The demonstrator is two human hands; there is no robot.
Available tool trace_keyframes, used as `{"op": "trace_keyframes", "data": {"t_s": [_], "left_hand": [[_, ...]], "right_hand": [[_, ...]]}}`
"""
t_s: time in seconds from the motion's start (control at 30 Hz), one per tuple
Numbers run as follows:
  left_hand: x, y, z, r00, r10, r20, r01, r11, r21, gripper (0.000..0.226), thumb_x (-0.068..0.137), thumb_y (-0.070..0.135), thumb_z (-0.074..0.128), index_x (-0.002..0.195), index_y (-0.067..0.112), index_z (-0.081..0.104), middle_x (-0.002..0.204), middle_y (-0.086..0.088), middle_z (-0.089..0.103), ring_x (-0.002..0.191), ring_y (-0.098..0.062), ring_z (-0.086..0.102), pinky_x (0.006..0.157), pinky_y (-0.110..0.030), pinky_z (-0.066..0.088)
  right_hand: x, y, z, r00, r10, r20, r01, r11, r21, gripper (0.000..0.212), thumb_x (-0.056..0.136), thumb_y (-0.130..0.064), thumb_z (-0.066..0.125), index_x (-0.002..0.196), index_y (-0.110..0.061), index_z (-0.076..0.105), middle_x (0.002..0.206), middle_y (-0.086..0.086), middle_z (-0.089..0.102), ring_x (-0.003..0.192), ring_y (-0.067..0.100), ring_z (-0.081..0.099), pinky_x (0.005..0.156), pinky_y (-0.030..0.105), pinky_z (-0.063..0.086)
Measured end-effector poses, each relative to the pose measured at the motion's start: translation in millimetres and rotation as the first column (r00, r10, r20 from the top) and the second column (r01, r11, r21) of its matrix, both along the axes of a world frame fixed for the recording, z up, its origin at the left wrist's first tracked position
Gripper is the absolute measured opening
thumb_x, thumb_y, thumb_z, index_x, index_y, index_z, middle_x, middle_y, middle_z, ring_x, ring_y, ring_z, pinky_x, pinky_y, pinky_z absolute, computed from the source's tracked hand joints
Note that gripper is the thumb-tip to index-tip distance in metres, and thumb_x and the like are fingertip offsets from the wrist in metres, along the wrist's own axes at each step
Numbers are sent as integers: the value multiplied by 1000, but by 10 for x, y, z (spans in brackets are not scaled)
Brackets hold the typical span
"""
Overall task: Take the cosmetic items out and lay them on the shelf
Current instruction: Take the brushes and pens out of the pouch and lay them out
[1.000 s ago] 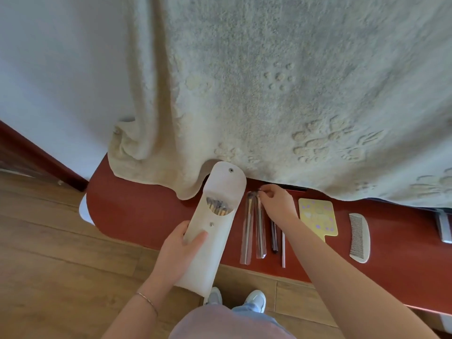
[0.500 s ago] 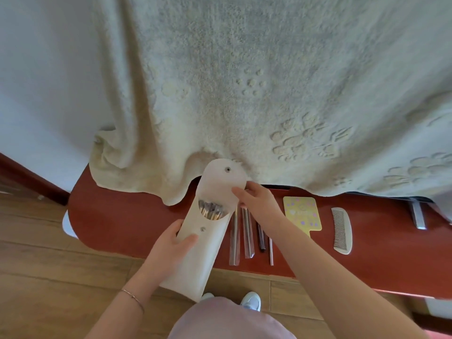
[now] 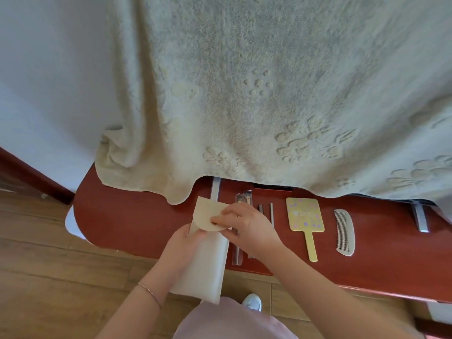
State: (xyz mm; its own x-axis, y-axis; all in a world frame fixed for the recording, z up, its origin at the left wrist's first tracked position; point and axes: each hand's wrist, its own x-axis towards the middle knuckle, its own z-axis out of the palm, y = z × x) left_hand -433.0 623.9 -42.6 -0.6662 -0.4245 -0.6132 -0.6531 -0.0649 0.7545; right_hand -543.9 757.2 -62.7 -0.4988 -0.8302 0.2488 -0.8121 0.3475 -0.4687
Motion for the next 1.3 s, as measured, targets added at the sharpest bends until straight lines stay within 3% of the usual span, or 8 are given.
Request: {"op": "trace_keyframes", "data": {"t_s": [0.13, 0.2, 0.27, 0.4, 0.5, 0.9, 1.03, 1.3], "left_hand": [[64, -19, 72, 998, 59, 13, -61, 985, 162, 10, 89, 31, 54, 93, 25, 62, 91, -6, 69, 80, -21, 66, 67, -32, 52], [209, -102, -25, 984, 152, -96, -120, 952, 281, 11, 92, 19, 51, 86, 21, 60, 92, -8, 66, 65, -10, 55, 67, -26, 49], [187, -149, -124, 961, 272, -47, -237, 900, 366, 20, 95, 16, 47, 103, 8, 62, 80, -7, 58, 57, -7, 40, 71, -21, 45], [-44, -6, 125, 989, 148, 6, -145, 965, 217, 28, 89, 42, 52, 96, 20, 67, 84, -7, 73, 77, -26, 69, 77, -40, 55], [-88, -2, 60, 997, 60, -54, -57, 997, 48, 33, 83, 51, 58, 96, 22, 64, 86, -2, 73, 73, -18, 70, 61, -30, 54], [-175, -33, -91, 986, 166, -20, -161, 974, 157, 25, 83, 33, 64, 97, 12, 66, 84, -10, 73, 74, -29, 71, 71, -46, 58], [-230, -28, -99, 983, 178, -52, -167, 972, 165, 21, 85, 28, 62, 97, 12, 65, 86, -11, 73, 73, -28, 70, 59, -35, 55], [-378, 0, -201, 989, 101, -107, -94, 993, 68, 17, 83, 27, 62, 97, 19, 65, 88, -3, 72, 75, -20, 70, 60, -31, 55]], "right_hand": [[43, 49, -75, 983, 17, -183, -10, 999, 39, 23, 83, -25, 58, 102, -24, 70, 99, 5, 68, 93, 25, 65, 70, 35, 57], [67, 49, -102, 980, 20, -199, -8, 998, 61, 25, 82, -21, 63, 107, -23, 68, 105, 7, 68, 100, 27, 64, 75, 41, 58], [91, 51, -115, 979, 10, -204, 3, 998, 65, 28, 87, -24, 54, 112, -23, 66, 111, 8, 67, 105, 27, 62, 77, 43, 58], [133, 39, -71, 988, -22, -153, 33, 997, 69, 34, 91, -31, 42, 120, -25, 60, 119, 7, 63, 113, 27, 58, 83, 45, 56], [160, 23, -52, 989, -47, -139, 57, 996, 71, 33, 92, -31, 44, 121, -24, 58, 119, 8, 62, 115, 27, 56, 83, 45, 55], [218, 91, -92, 973, -96, 207, 94, 995, 20, 41, 90, -33, 41, 130, -28, 51, 143, -3, 44, 137, 13, 31, 103, 37, 42], [221, 104, -84, 961, -98, 259, 110, 993, -34, 40, 89, -32, 43, 127, -29, 55, 144, -2, 42, 139, 10, 26, 103, 30, 38], [110, 186, -90, 954, -115, 278, 95, 992, 83, 44, 88, -35, 42, 130, -30, 51, 146, -3, 40, 137, 14, 33, 103, 28, 37]]}}
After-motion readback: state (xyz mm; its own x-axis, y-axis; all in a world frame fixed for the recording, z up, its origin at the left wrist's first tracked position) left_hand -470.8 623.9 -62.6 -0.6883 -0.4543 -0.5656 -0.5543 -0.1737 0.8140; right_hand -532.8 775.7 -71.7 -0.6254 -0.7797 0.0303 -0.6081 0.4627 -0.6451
